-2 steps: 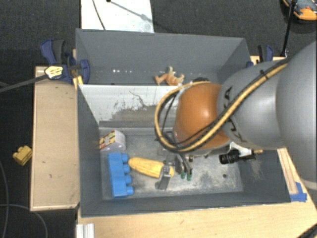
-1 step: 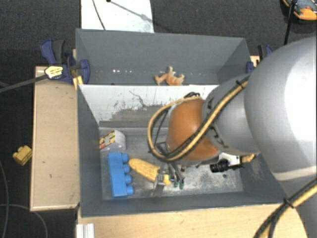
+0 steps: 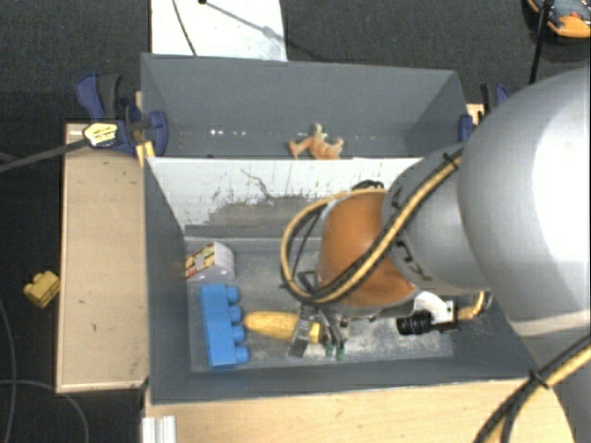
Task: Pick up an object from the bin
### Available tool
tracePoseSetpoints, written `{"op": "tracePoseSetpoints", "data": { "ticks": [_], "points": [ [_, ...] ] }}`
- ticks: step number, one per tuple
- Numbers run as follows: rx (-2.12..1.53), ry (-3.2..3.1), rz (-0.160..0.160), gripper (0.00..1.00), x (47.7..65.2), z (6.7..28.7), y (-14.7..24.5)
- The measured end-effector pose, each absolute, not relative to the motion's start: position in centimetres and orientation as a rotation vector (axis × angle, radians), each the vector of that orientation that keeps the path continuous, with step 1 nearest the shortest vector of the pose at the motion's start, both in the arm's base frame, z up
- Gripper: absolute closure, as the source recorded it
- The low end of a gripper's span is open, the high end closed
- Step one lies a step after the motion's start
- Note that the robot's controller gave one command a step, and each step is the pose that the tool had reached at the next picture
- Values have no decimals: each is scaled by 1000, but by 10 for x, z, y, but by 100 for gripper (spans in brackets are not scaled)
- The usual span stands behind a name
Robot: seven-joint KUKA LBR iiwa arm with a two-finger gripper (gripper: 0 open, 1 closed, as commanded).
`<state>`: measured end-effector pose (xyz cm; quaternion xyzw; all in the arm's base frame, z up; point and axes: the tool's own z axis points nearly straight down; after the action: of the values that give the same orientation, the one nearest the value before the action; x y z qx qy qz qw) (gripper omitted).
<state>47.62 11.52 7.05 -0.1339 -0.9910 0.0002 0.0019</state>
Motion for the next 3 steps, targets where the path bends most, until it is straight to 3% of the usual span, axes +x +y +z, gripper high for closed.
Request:
{"op": "tracePoseSetpoints", "data": {
  "ticks": [3],
  "points": [
    [-422, -3114, -1, 100, 476, 75, 115]
  ]
}}
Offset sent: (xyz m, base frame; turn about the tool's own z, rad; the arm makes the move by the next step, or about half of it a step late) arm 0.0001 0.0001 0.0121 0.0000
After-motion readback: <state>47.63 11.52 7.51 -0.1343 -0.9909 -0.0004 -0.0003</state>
